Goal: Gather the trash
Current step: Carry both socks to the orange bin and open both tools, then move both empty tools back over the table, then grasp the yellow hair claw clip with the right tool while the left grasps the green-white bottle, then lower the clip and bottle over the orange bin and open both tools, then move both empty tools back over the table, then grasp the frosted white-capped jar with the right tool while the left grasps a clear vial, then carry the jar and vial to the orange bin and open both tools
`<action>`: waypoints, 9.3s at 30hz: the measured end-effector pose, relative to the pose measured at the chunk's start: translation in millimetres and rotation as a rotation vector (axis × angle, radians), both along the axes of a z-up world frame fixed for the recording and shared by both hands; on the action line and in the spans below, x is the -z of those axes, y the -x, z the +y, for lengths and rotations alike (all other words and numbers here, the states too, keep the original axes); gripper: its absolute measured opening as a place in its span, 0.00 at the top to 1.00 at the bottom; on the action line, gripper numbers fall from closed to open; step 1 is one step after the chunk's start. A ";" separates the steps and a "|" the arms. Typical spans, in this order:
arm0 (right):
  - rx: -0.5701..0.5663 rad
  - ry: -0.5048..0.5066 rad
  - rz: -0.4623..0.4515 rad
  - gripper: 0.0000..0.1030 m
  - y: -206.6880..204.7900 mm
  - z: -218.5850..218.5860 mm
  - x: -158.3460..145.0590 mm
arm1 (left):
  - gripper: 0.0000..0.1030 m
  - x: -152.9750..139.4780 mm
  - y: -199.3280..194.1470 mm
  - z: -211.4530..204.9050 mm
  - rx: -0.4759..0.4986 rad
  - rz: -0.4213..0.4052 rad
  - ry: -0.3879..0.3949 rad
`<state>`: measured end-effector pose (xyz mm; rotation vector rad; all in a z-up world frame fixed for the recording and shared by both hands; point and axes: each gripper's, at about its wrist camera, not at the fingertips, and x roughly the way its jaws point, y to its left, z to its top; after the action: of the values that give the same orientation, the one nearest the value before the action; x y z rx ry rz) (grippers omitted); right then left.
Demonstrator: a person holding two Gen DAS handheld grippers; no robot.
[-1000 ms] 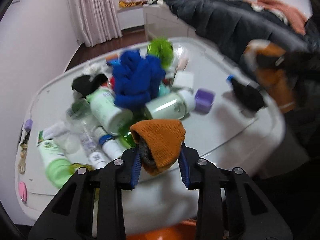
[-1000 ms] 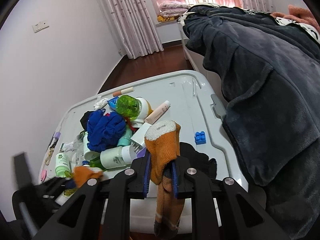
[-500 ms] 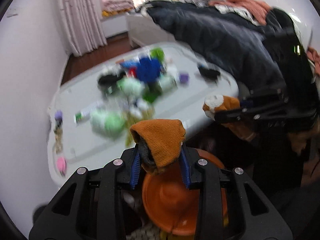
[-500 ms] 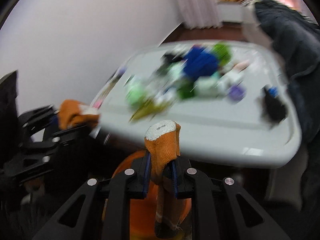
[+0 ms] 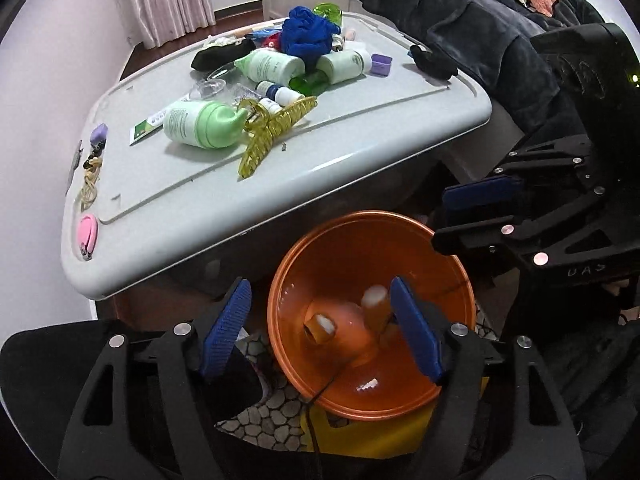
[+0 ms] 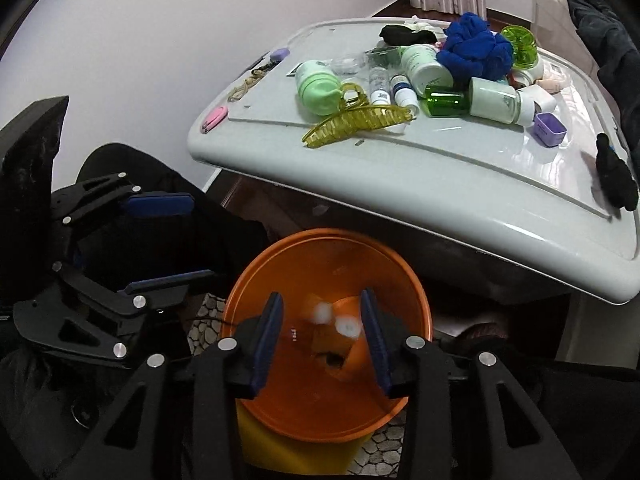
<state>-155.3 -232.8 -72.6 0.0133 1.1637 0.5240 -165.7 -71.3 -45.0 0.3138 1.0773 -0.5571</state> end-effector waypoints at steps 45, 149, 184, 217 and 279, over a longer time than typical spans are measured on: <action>0.011 -0.055 -0.059 0.48 -49.3 -38.6 -47.8 | 0.31 -250.5 -1.2 185.0 -0.494 -0.078 0.096; -0.050 -0.029 -0.180 0.75 -60.8 -21.2 -29.9 | 0.55 -14.7 -128.7 43.0 -0.452 -0.025 0.056; 0.057 0.089 -0.113 0.58 -74.0 -59.3 -18.1 | 0.29 8.2 -88.7 -8.3 -0.150 0.043 -0.071; -0.356 0.588 -0.144 0.55 -220.9 -10.4 27.8 | 0.29 34.4 -125.6 -19.0 -0.232 0.094 -0.048; -0.079 0.039 -0.032 0.57 -11.9 -6.3 6.3 | 0.77 27.4 -40.5 8.3 -0.190 0.139 -0.045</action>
<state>-143.4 -239.1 -78.8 -0.0749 1.1463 0.5690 -125.2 -63.0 -72.4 0.2115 1.2410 -0.3897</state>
